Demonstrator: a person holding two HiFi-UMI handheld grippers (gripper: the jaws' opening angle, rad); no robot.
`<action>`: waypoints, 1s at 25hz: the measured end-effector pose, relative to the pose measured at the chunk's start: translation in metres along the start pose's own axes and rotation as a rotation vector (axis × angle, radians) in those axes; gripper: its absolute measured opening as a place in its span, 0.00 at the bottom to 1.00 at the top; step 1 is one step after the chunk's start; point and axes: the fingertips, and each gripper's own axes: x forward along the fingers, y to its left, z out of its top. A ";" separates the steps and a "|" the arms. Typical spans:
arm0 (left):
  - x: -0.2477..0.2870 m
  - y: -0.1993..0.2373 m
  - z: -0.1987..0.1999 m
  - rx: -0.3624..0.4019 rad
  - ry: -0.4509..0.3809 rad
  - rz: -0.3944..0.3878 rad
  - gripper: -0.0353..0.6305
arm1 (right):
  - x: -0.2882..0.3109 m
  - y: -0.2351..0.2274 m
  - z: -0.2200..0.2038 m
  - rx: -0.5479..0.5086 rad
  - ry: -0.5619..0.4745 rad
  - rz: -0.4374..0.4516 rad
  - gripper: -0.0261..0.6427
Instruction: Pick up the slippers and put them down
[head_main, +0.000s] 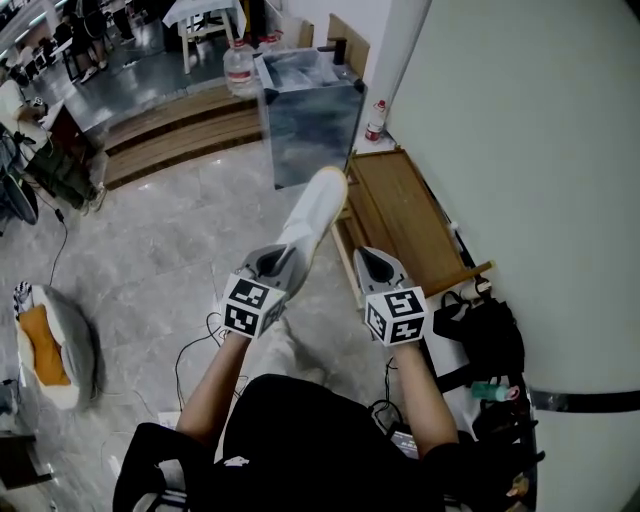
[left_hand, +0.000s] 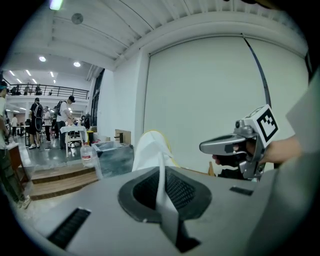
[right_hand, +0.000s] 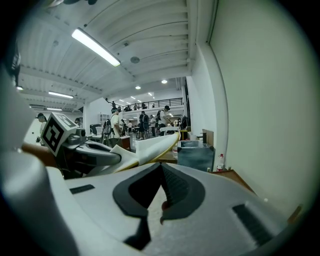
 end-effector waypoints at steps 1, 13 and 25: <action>-0.002 -0.001 -0.001 -0.002 0.001 0.002 0.08 | -0.001 0.002 -0.002 0.000 0.001 0.004 0.03; -0.004 0.006 -0.009 -0.012 0.014 0.015 0.08 | 0.007 0.007 -0.008 0.003 0.026 0.027 0.03; 0.017 0.038 -0.038 -0.046 0.064 -0.004 0.08 | 0.050 0.014 -0.031 0.028 0.085 0.036 0.03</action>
